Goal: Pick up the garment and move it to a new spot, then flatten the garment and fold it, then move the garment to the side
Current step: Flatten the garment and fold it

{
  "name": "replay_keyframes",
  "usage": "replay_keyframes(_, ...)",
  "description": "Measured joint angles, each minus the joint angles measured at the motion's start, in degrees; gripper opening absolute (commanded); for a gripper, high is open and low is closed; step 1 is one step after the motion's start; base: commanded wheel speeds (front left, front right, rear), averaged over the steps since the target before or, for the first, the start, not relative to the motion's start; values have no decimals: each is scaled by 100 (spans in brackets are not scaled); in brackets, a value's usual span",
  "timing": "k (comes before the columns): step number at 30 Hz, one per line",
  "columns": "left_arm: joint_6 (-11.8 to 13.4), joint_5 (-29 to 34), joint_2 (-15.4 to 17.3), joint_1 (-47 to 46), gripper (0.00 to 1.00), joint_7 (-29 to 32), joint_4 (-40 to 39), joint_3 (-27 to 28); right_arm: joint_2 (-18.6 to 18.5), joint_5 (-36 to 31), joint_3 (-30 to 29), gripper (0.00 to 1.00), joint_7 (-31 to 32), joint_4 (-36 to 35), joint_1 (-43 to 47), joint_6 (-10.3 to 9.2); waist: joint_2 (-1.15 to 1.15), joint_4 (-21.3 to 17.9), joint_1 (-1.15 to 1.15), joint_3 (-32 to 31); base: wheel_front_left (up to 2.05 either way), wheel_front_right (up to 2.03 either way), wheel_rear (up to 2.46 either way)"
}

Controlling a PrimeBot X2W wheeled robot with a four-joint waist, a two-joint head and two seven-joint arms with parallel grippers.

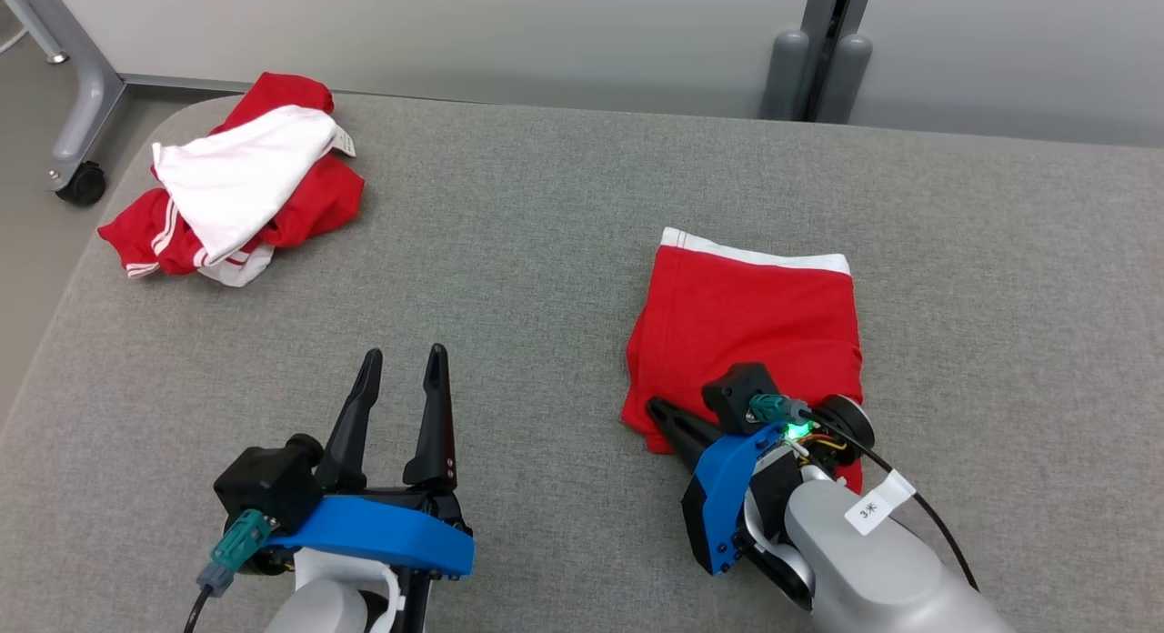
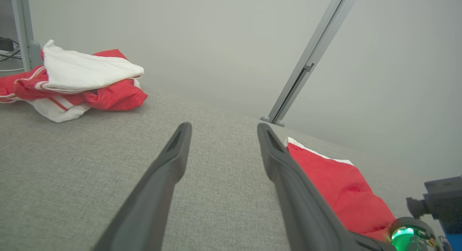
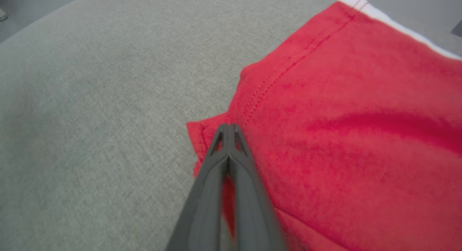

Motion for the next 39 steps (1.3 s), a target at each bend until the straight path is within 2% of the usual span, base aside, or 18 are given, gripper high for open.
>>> replay_keyframes(5, -11, 8, -23, -58, 100, 0, 26, 20, 40, 219, 366, 0, -23, 223, -57, 0, 0, 13, 0, 32, 0, 0, 0)
replay_keyframes(9, -38, 9, -23, -55, 100, 0, 55, 73, 44, 198, 664, 0, -299, 287, -144, 0, 0, -29, 0, 22, 0, 0, 0)
replay_keyframes(10, -40, 9, -24, -55, 100, 0, 58, 89, 46, 169, 722, 28, -381, 301, -176, 0, 0, -47, 0, 14, 0, 0, 0)
replay_keyframes(11, -41, 9, -25, -54, 100, 0, 60, 105, 46, 142, 768, 45, -467, 307, -209, 0, 0, -68, 0, 5, 0, 0, 0)
replay_keyframes(12, -43, 9, -29, -53, 100, 0, 65, 119, 45, 142, 809, 84, -550, 293, -231, 0, 0, -89, 0, -10, 0, 0, 0)
replay_keyframes(13, -54, 9, -32, -50, 100, 0, 66, 131, 45, 141, 840, 100, -613, 271, -237, 0, 0, -112, 0, -26, 0, 0, 0)
replay_keyframes(17, -69, 65, -27, -48, 100, 0, 87, 149, 47, 160, 817, 100, -827, 92, -237, 0, 0, -209, 0, -110, 0, 0, 0)
replay_keyframes(21, -102, 142, -13, -57, 100, 0, 114, 160, 51, 141, 386, 100, -955, -83, -211, 0, 0, -312, 0, -219, 0, 0, 0)
replay_keyframes(24, -101, 214, 12, -58, 100, -1, 153, 188, 52, -4, -168, 100, -989, -241, -63, 0, 0, -402, 0, -316, 0, 0, 0)
replay_keyframes(28, -88, 336, 8, -52, 100, -1, 189, 249, 29, -397, -1301, 100, -998, -857, 380, 0, 0, -525, 0, -449, 0, 0, 0)
replay_keyframes(32, -94, 457, -35, 127, 100, -1, 305, 363, 30, -942, -2541, 100, -1002, -1662, 1388, 0, 0, -646, 0, -576, 0, 0, 0)
replay_keyframes(35, -97, 498, -48, 265, 100, -1, 417, 419, 40, -1122, -2945, 100, -1002, -2101, 1885, 0, 0, -695, 0, -623, 0, 0, 0)
replay_keyframes(39, -75, 598, -33, 449, 100, -1, 591, 537, 45, -1050, -3225, 100, -1003, -2594, 2395, 0, 0, -743, 0, -635, 0, 0, 0)
